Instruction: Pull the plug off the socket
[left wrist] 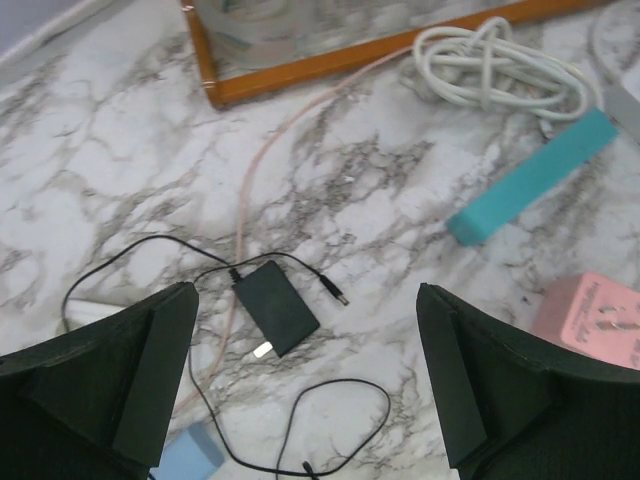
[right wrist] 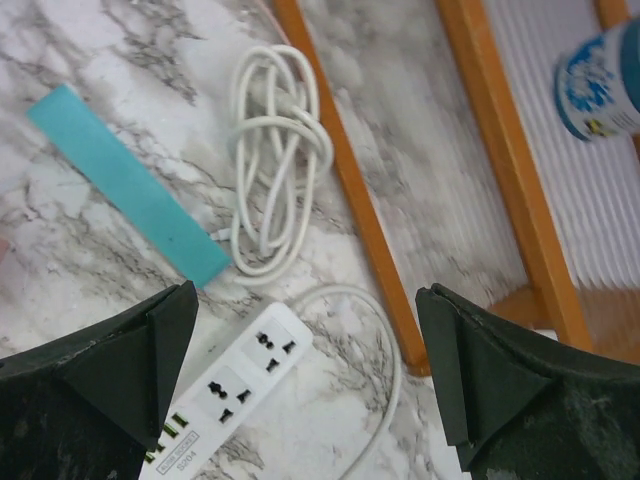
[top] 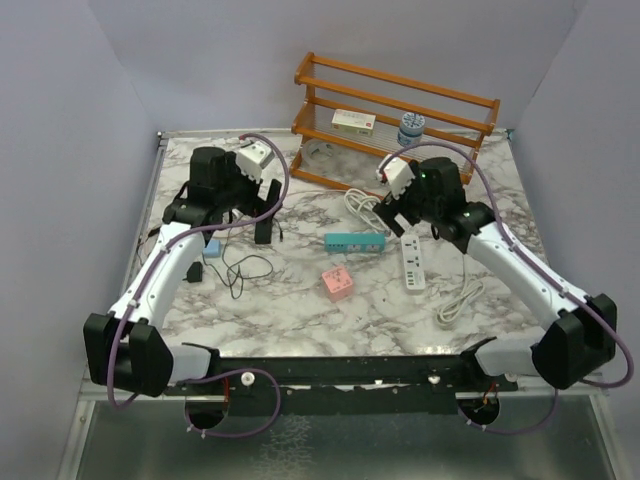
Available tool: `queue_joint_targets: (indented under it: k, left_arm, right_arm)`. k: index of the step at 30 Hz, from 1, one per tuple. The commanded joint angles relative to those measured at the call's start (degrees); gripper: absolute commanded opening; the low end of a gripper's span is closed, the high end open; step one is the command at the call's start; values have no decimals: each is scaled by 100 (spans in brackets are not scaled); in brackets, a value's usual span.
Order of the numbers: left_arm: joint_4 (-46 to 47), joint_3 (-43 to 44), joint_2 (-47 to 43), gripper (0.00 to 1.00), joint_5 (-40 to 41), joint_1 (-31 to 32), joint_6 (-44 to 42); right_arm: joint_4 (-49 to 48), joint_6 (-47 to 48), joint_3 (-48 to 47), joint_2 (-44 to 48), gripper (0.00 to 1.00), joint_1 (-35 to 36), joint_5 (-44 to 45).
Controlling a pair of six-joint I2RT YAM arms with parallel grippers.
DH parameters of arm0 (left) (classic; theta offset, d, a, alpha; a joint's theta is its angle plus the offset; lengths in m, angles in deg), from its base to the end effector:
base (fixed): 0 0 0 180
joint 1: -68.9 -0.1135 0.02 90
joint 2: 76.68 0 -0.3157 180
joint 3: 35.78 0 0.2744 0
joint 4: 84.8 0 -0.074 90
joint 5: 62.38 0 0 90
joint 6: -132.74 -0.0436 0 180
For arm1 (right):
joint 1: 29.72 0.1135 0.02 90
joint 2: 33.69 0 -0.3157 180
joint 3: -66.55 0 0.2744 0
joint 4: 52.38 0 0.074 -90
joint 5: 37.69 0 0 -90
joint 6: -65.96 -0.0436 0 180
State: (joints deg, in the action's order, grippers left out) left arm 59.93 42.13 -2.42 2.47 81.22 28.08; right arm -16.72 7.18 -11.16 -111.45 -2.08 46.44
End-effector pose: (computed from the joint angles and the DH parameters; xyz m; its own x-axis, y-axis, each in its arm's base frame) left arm 0.2939 -0.0831 0.3753 -0.3572 0.3125 -0.8802 0.6585 0.7525 -0.0001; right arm 0.2839 0.1537 0.3533 -0.1649 -0.6684 -0.7253 -0.7256 0.5803 -0.3698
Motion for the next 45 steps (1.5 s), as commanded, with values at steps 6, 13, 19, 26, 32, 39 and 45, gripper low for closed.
queue_joint_targets:
  k: [6,13,19,26,32,39,45]
  left_arm:
    - [1536,-551,-711,99,1937,-155,654]
    - [2412,-1610,-1699,99,2270,-325,1403]
    - [2438,-1803,-2200,99,1423,-654,1124]
    - [2215,-1810,-2497,99,1315,-759,898]
    - [2045,-1819,-2535,99,1231,-775,963]
    - [2017,-1851,-2491,99,1180,-792,956]
    - [2008,-1839,-2456,99,1109,-797,978]
  right_arm:
    - [-842,-1495,795,1473,100,-660,955]
    - [-1507,-2134,1424,2371,100,-1678,468]
    - [-1793,-1918,1719,2880,100,-1865,1219]
    - [-1379,-1636,1709,3177,100,-1908,180]
    - [-1292,-1597,1700,3154,100,-1980,-33]
    - [-1353,-1544,1744,3161,100,-1990,153]
    - [-1402,-1514,1787,3194,100,-1988,227]
